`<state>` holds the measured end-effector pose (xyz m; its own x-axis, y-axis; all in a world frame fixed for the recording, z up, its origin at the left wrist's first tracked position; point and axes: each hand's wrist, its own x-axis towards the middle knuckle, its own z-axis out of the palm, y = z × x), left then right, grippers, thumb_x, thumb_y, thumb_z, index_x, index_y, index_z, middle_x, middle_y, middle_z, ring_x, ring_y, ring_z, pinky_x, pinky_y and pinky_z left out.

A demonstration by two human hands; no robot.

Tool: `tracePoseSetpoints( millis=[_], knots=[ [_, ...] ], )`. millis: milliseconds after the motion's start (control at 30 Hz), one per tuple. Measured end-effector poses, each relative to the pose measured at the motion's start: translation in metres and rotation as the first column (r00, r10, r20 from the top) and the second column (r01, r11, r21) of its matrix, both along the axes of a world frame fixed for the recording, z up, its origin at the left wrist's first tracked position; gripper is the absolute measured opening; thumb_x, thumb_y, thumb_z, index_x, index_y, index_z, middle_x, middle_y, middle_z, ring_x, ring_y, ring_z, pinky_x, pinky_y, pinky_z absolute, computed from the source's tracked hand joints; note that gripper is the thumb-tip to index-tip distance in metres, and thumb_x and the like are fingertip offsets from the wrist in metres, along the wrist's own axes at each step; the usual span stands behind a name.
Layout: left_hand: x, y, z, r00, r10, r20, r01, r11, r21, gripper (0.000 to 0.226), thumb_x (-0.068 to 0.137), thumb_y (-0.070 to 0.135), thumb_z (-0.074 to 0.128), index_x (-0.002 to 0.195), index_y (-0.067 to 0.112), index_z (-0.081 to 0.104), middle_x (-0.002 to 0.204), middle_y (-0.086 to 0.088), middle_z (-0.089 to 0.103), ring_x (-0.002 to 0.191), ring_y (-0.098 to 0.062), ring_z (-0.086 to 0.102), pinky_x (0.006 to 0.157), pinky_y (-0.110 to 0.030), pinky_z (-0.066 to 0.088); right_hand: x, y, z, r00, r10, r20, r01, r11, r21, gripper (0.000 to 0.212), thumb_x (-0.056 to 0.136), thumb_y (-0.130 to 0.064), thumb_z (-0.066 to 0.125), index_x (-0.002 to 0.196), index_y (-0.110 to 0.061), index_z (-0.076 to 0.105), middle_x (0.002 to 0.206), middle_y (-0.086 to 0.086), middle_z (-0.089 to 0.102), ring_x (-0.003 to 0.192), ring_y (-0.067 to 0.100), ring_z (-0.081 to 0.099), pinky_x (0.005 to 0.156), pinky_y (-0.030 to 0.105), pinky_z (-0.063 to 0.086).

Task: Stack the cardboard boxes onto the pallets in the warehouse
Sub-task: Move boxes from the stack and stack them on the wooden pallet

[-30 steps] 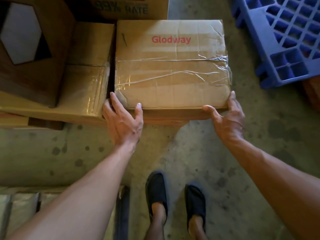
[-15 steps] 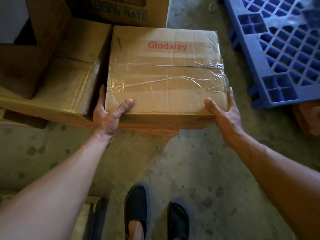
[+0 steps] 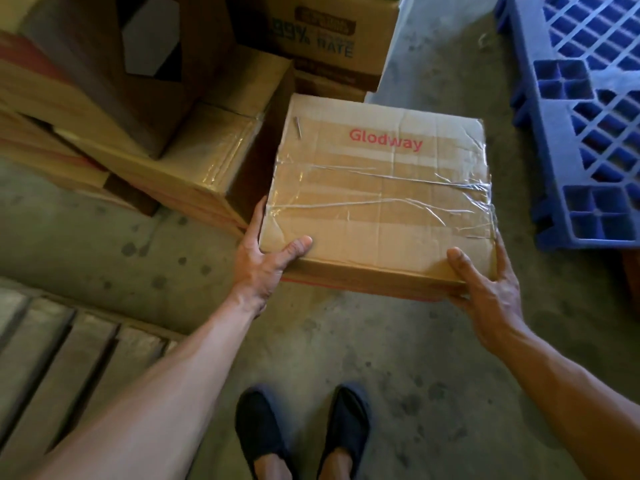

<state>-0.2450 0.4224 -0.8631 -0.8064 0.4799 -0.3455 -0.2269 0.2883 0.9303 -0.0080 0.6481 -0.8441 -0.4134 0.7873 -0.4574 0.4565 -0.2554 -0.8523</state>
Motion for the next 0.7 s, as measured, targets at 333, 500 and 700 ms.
tracePoseSetpoints(
  millis=[333, 500, 700],
  knots=[
    [0.094, -0.089, 0.03, 0.991, 0.099, 0.086, -0.104, 0.993, 0.049, 0.091, 0.069, 0.026, 0.088, 0.149, 0.024, 0.044, 0.13, 0.001, 0.067, 0.119, -0.015, 0.064, 0.106, -0.044, 0.049, 0.054, -0.075, 0.046, 0.999, 0.002, -0.047, -0.002, 1.0, 0.014, 0.083, 0.066, -0.047, 0.079, 0.134, -0.061, 0.033, 0.115, -0.027, 0.044, 0.115, 0.017, 0.055, 0.101, 0.057, 0.051],
    [0.141, -0.172, 0.049, 0.976, 0.184, 0.117, -0.192, 0.98, 0.061, 0.083, 0.072, 0.022, 0.087, 0.145, 0.031, 0.047, 0.124, 0.006, 0.069, 0.114, -0.009, 0.065, 0.102, -0.037, 0.052, 0.078, -0.141, 0.061, 0.994, 0.112, 0.007, -0.111, 0.992, -0.054, 0.112, 0.04, -0.077, 0.085, 0.138, -0.065, 0.032, 0.132, -0.013, 0.045, 0.123, 0.021, 0.052, 0.099, 0.055, 0.053],
    [0.154, -0.29, 0.064, 0.918, 0.374, 0.132, -0.379, 0.925, 0.012, 0.083, 0.067, 0.039, 0.088, 0.14, 0.045, 0.047, 0.124, 0.009, 0.068, 0.115, -0.012, 0.065, 0.099, -0.049, 0.054, 0.026, -0.217, 0.059, 0.939, 0.345, -0.017, -0.345, 0.934, -0.094, 0.102, 0.045, -0.073, 0.087, 0.134, -0.071, 0.039, 0.152, 0.001, 0.042, 0.13, 0.026, 0.052, 0.1, 0.057, 0.051]
  ],
)
